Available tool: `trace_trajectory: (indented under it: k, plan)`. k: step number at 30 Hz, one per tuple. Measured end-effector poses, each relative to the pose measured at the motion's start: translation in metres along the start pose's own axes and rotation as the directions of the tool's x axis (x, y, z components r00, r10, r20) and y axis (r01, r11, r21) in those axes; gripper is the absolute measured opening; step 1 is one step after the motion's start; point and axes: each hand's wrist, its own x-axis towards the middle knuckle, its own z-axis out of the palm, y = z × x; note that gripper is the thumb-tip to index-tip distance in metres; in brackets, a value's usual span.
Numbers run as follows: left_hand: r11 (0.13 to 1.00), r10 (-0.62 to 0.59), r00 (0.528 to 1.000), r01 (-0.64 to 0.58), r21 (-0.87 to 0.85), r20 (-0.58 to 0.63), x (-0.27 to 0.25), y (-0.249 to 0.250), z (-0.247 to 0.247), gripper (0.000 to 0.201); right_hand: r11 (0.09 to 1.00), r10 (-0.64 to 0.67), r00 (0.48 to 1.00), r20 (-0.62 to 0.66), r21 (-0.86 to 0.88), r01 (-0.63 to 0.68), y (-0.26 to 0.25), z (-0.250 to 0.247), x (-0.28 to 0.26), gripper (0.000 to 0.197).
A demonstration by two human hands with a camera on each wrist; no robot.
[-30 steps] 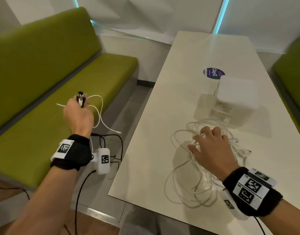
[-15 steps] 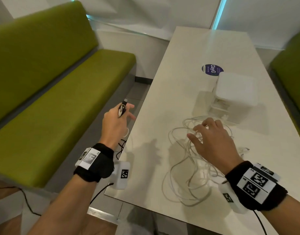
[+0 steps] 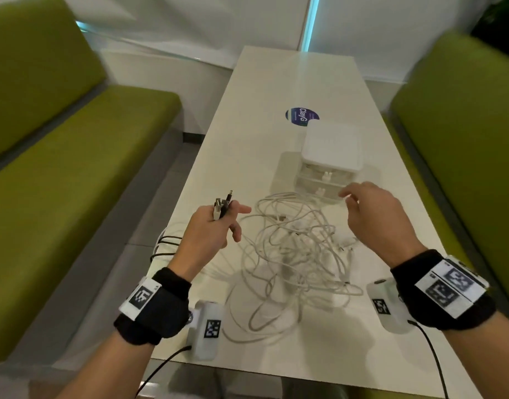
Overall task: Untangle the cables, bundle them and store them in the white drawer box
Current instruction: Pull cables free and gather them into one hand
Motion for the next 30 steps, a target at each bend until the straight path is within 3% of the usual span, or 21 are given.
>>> trace_trajectory:
  k: [3,5,7,13,16,18,21,26,30]
  plan:
    - [1.000,-0.010,1.000,0.010,0.001,0.019,0.001,-0.001,0.009,0.034,0.989,0.112,0.971,0.209,-0.116,-0.089,0.033,0.013,0.002,0.030]
    - [1.000,0.001,1.000,-0.001,0.009,0.020,0.003,0.001,0.015,0.034,0.981,0.139,0.912,0.386,-0.180,-0.074,0.045,0.028,-0.001,0.029]
    - [0.999,0.021,0.999,-0.022,0.028,0.034,0.004,0.003,0.019,0.033,0.981,0.131,0.866,0.482,-0.187,-0.045,0.047,0.043,-0.006,0.027]
    - [0.996,0.028,0.999,-0.031,0.080,0.038,0.000,0.004,0.027,0.034,0.986,0.127,0.902,0.412,-0.153,-0.069,0.049,0.058,-0.009,0.018]
    - [0.994,0.042,0.999,-0.045,0.100,0.030,-0.004,0.009,0.027,0.035,0.986,0.164,0.890,0.426,-0.084,-0.142,0.047,0.045,-0.005,0.031]
    - [0.995,0.057,0.998,-0.057,0.086,0.009,-0.004,0.012,0.026,0.035,0.992,0.117,0.933,0.341,0.006,-0.127,0.036,0.027,-0.004,0.033]
    - [0.996,0.080,0.997,-0.079,0.041,-0.006,-0.005,0.017,0.028,0.034,0.984,-0.039,0.990,0.138,0.176,0.014,0.005,0.000,-0.003,0.026]
    - [0.991,0.130,0.991,-0.129,-0.017,0.025,-0.015,0.030,0.034,0.028,0.856,-0.151,0.988,0.041,0.505,0.110,-0.061,-0.019,-0.006,0.019]
    - [0.991,0.133,0.990,-0.132,-0.022,0.053,-0.021,0.033,0.033,0.039,0.716,-0.122,0.992,0.024,0.695,0.071,-0.091,-0.010,-0.010,0.014]
